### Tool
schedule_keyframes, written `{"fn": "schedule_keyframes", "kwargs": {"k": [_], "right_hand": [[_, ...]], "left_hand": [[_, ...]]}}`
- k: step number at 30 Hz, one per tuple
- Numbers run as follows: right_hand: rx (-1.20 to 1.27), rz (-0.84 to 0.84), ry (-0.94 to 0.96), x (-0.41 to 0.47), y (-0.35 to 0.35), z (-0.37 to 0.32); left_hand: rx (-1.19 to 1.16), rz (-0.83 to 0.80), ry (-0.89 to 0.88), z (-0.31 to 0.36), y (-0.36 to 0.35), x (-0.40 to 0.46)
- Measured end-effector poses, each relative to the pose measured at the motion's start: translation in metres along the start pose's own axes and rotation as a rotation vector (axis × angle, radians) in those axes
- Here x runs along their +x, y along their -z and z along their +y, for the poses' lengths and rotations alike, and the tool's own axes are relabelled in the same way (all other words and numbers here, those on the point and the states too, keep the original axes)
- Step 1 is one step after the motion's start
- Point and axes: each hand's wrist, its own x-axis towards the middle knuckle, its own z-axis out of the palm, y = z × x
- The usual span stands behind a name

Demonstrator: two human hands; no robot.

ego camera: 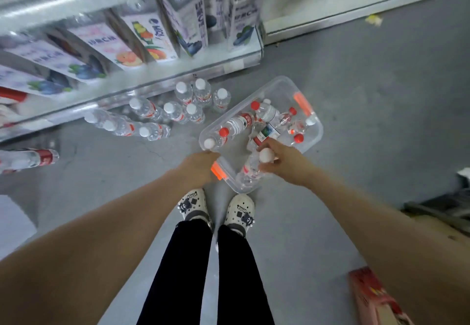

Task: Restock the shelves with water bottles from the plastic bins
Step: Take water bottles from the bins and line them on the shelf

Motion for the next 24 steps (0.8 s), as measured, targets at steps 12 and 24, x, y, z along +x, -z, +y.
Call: {"fn": "schedule_keyframes", "kwargs": {"k": [12,24], "right_hand": [[0.68,0.081,0.119,-0.205,0.239,-0.211],[0.643,0.403,0.429,-0.273,0.363,-0.345]], "left_hand": [[-0.484,0.052,-0.268,0.13,0.141,-0.231],[-0.682,0.465,-0.398,0.247,0.253,-0.352]]}}
